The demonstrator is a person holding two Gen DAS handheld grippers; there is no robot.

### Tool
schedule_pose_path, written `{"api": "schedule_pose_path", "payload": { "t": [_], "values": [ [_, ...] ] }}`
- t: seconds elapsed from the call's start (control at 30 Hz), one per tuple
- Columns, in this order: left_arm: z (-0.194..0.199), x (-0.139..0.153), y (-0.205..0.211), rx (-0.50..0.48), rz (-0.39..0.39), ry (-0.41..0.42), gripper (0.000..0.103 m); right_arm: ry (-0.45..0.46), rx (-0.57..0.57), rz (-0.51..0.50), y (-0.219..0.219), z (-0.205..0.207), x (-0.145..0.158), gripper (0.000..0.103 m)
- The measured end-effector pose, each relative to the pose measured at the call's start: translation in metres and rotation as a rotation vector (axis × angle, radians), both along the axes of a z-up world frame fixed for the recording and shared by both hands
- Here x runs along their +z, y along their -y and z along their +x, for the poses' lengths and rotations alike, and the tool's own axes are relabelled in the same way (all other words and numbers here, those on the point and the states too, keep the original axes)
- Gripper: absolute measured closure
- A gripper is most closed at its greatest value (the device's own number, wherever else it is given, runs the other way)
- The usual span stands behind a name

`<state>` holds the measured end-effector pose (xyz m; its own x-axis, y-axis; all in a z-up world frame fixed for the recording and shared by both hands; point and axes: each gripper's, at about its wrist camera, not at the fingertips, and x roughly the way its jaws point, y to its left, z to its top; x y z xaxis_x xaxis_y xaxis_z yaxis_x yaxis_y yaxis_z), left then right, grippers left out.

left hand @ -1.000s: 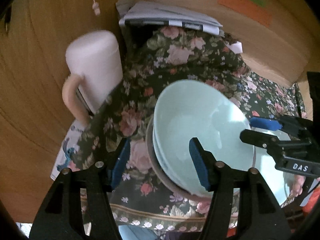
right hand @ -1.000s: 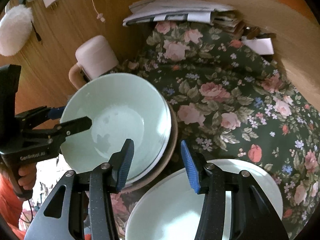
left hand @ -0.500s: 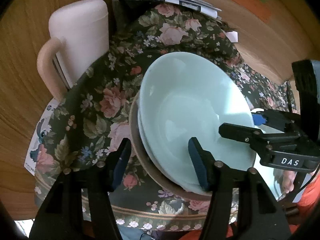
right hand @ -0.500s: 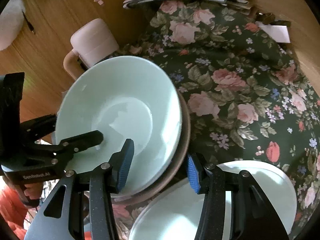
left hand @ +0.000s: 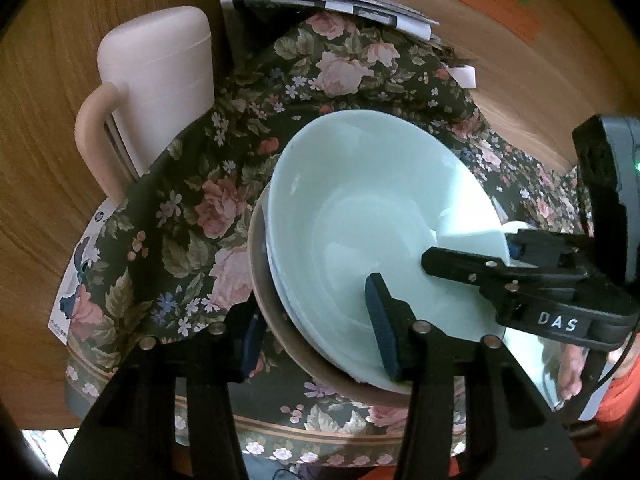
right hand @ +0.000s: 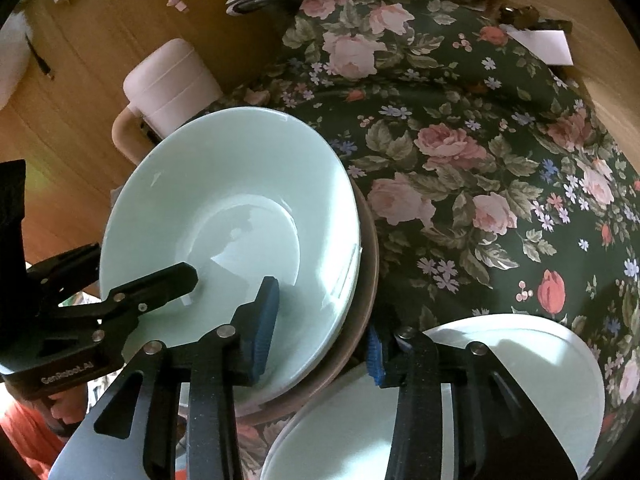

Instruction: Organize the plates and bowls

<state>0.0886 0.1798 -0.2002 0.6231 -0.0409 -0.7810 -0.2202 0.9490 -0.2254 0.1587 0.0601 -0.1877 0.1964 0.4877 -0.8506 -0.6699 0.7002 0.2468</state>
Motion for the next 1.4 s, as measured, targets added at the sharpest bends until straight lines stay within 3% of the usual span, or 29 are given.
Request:
{"api": "schedule_pose_path", "payload": {
  "t": [0.27,0.63,1.0,1.4],
  "values": [
    [0.001,0.01,0.001,0.013,0.005,0.018,0.056,0.024,-0.014,0.016,0.01,-0.011,0.012,0.068],
    [0.0,0.041,0.018,-0.025,0.02,0.085,0.056,0.113,-0.065,0.067,0.044,-0.021,0.053,0.07],
    [0.001,0.066,0.057,-0.125,0.03,0.139,0.056,0.169,-0.154,0.087,0.087,-0.028,0.078,0.07],
    [0.006,0.07,0.103,-0.25,0.015,0.14,0.056,0.192,-0.266,0.072,0.142,-0.04,0.084,0.07]
  ]
}}
